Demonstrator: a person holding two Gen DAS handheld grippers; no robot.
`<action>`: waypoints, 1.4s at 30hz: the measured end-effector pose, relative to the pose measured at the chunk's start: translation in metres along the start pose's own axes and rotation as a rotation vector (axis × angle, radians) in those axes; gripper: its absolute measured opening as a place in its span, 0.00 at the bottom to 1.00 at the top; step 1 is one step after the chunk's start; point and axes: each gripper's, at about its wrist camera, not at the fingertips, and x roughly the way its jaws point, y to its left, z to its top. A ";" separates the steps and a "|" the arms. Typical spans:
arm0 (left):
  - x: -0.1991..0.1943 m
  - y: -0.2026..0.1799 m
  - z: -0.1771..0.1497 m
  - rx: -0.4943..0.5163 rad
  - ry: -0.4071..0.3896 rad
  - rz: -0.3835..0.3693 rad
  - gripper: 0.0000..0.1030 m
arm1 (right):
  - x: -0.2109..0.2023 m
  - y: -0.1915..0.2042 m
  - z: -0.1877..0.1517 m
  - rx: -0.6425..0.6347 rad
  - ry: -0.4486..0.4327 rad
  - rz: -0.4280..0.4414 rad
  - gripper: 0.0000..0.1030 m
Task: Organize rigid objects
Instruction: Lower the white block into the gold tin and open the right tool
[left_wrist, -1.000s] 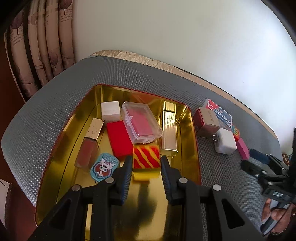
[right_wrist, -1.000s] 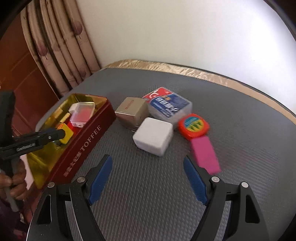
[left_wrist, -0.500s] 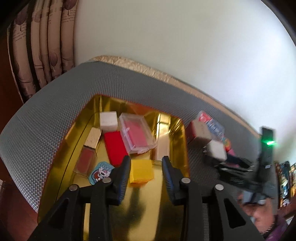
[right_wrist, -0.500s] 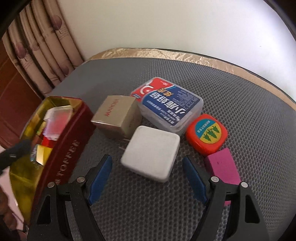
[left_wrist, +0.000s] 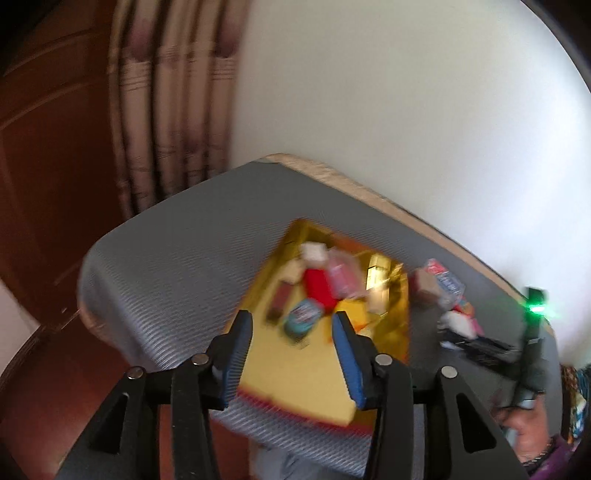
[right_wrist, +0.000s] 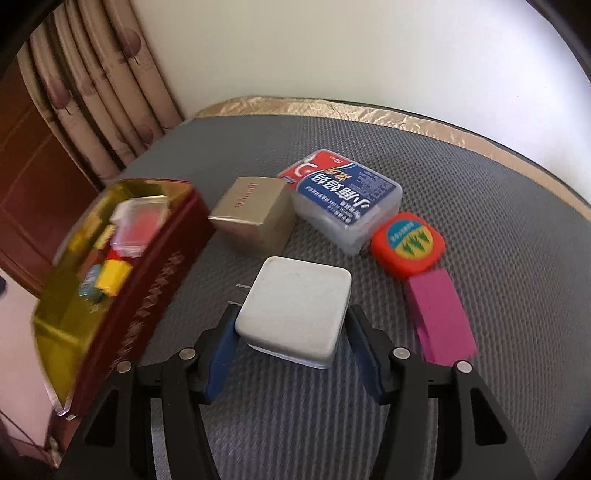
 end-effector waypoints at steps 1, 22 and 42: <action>-0.003 0.007 -0.006 -0.011 0.010 0.013 0.46 | -0.006 0.001 -0.001 0.004 -0.006 0.013 0.52; -0.015 0.047 -0.027 -0.045 -0.039 0.167 0.46 | 0.024 0.212 0.017 -0.238 0.178 0.335 0.52; -0.013 0.068 -0.024 -0.103 -0.041 0.192 0.46 | 0.060 0.236 0.008 -0.261 0.203 0.294 0.54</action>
